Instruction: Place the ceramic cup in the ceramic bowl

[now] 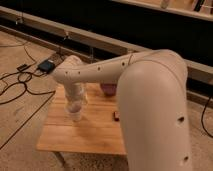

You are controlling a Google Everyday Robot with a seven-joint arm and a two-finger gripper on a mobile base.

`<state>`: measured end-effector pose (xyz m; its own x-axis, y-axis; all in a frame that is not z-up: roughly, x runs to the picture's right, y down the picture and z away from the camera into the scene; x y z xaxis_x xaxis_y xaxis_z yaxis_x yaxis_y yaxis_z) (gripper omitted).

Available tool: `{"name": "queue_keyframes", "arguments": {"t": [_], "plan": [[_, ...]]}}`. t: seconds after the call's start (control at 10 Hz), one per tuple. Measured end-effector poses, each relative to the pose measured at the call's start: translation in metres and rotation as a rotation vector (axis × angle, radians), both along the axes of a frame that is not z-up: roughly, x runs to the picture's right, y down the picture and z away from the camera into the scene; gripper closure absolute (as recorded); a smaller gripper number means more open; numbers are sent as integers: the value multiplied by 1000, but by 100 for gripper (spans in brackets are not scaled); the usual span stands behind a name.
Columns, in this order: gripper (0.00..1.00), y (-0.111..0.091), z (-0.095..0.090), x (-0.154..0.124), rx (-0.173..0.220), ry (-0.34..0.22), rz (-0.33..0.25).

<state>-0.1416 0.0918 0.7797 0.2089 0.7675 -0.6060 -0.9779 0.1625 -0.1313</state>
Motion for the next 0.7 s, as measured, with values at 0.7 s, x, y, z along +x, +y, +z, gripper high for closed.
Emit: {"name": "queue_keyframes", "arguments": {"t": [0.7], "plan": [[37,10,39,0,-54,-43,-8]]}}
